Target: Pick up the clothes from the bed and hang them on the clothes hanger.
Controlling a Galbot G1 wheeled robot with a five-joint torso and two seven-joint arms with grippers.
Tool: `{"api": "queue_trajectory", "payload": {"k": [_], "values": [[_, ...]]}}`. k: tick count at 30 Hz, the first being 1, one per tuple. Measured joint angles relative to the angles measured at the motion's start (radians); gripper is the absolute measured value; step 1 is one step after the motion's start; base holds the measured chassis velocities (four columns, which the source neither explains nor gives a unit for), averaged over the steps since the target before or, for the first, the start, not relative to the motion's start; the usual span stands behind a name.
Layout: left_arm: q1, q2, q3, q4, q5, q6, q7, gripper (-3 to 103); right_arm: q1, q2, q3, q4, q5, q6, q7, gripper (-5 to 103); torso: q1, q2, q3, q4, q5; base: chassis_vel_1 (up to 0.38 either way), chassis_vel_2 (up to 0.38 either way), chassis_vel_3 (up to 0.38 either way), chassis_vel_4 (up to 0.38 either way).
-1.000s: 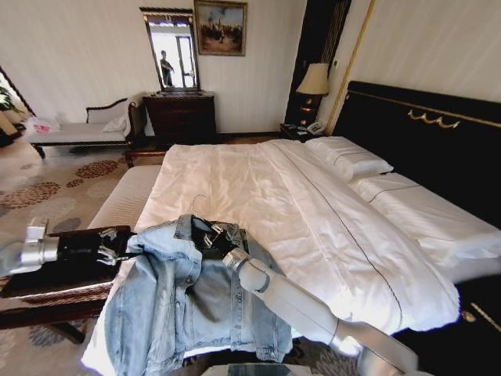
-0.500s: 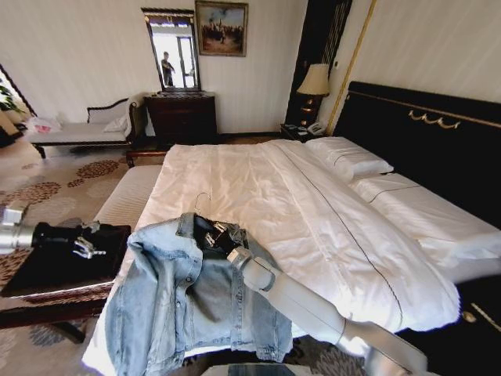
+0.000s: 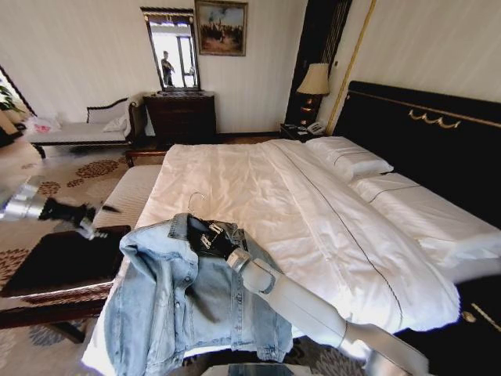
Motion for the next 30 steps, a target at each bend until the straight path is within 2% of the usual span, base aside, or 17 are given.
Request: {"api": "queue_trajectory", "payload": {"k": [1,2,3,5,8,13,18,22,23,27,30], "values": [[0.083,0.031,-0.082,0.021,-0.005,-0.001,0.001,100,-0.001,-0.005,-0.002,0.006,0.001,0.001,-0.002,27,0.000,0.000,0.000,-0.0005,0.0004,0.000,0.000,0.000,0.000],[0.152,0.062,-0.141,0.040,-0.011,-0.001,0.005,100,-0.001,-0.010,-0.004,0.012,0.002,0.001,-0.003,27,0.000,0.000,0.000,-0.0007,-0.0010,0.000,0.000,0.000,0.000],[0.152,0.062,-0.141,0.040,-0.011,-0.001,0.005,100,-0.001,-0.010,-0.004,0.012,0.002,0.001,-0.003,27,0.000,0.000,0.000,-0.0007,-0.0010,0.000,0.000,0.000,0.000],[0.254,0.124,-0.230,0.068,-0.027,0.012,0.007,100,-0.001,-0.014,-0.007,0.015,0.008,0.001,-0.003,27,0.000,0.000,0.000,-0.0011,-0.0018,0.000,0.000,0.000,0.000],[0.286,0.146,-0.252,0.057,-0.027,0.024,0.008,100,-0.001,-0.013,-0.006,0.015,0.010,-0.001,-0.003,27,0.000,0.000,0.000,-0.0012,-0.0004,0.000,0.000,0.000,0.000],[0.298,0.128,-0.251,-0.005,-0.051,0.053,0.009,100,-0.003,-0.025,0.007,0.012,0.008,-0.003,-0.002,27,0.000,0.000,0.000,0.0001,-0.0011,0.000,0.000,0.000,0.000],[0.257,0.110,-0.216,-0.036,-0.070,0.074,0.016,100,-0.003,-0.032,0.008,0.005,0.004,-0.002,-0.002,27,0.000,0.000,0.000,-0.0004,-0.0012,0.000,0.000,0.000,0.000],[0.174,0.072,-0.141,-0.083,-0.097,0.090,0.020,100,-0.003,-0.023,0.007,-0.003,0.001,-0.001,-0.002,27,0.000,0.000,0.000,-0.0005,-0.0010,0.000,0.000,0.000,0.000],[0.137,0.053,-0.099,-0.117,-0.102,0.097,0.022,100,-0.001,-0.016,0.005,-0.009,0.001,0.000,-0.002,27,0.000,0.000,0.000,-0.0005,-0.0011,0.000,0.000,0.000,0.000],[0.107,0.032,-0.041,-0.173,-0.087,0.102,0.018,100,0.005,0.003,-0.001,-0.021,0.000,0.000,-0.002,27,0.000,0.000,0.000,-0.0002,-0.0012,0.000,0.000,0.000,0.000],[0.124,0.033,-0.042,-0.175,-0.066,0.103,0.016,100,0.009,0.009,-0.002,-0.020,0.001,0.001,-0.001,27,0.000,0.000,0.000,-0.0002,-0.0011,0.000,0.000,0.000,0.000]]}}
